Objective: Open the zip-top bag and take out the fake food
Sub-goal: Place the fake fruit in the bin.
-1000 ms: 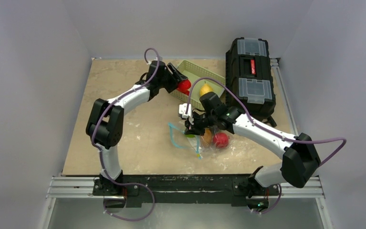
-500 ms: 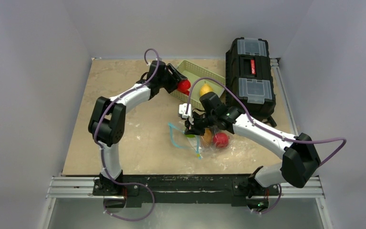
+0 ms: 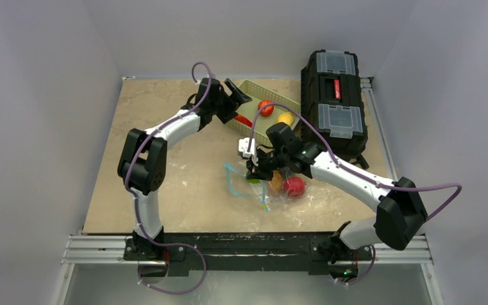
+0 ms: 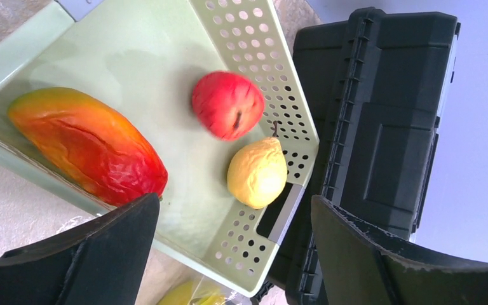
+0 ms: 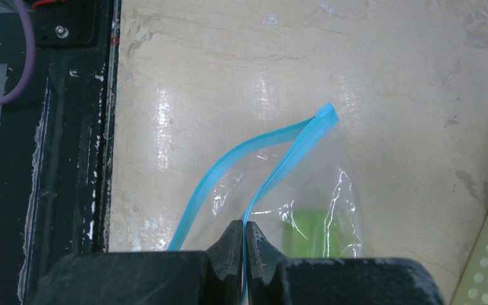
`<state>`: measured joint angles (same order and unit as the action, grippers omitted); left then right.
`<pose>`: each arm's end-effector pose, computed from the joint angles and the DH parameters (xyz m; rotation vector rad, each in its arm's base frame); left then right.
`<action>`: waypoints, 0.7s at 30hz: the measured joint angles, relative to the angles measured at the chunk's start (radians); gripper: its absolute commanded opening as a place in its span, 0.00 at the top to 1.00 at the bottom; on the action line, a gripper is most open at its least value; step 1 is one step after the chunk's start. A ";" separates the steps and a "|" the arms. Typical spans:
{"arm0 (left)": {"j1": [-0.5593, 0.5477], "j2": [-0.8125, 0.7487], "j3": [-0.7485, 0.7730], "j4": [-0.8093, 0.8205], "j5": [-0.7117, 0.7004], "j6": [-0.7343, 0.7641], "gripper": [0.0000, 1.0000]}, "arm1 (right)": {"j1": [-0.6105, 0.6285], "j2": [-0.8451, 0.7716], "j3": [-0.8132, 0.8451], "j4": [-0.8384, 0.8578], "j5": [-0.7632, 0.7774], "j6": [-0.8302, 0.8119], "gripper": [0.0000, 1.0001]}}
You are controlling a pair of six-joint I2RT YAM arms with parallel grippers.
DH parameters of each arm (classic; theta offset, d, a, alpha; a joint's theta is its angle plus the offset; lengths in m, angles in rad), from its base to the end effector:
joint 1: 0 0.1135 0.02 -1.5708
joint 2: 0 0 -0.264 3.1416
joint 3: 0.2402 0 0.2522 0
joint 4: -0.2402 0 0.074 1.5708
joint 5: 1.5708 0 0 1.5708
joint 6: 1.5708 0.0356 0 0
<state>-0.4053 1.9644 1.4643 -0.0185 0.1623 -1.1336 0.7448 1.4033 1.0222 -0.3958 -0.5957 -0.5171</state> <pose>0.4202 -0.1866 0.2384 -0.7101 2.1648 -1.0524 0.2066 0.2177 0.2658 -1.5949 1.6816 0.8106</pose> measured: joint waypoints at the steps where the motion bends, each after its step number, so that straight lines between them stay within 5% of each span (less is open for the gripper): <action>1: 0.000 0.000 0.000 0.001 0.002 0.000 0.11 | 0.000 0.000 0.000 0.000 0.000 0.000 1.00; 12: 0.000 -0.094 -0.058 -0.006 -0.015 0.113 0.05 | 0.000 0.000 0.000 0.000 0.000 0.000 1.00; 21: 0.000 -0.420 -0.364 0.120 -0.052 0.283 0.00 | 0.000 0.000 0.000 0.000 0.001 0.000 1.00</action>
<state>-0.4049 1.5448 1.1004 0.1017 0.1101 -0.8505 0.7448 1.4033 1.0222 -0.3958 -0.5945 -0.5175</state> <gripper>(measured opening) 0.996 0.004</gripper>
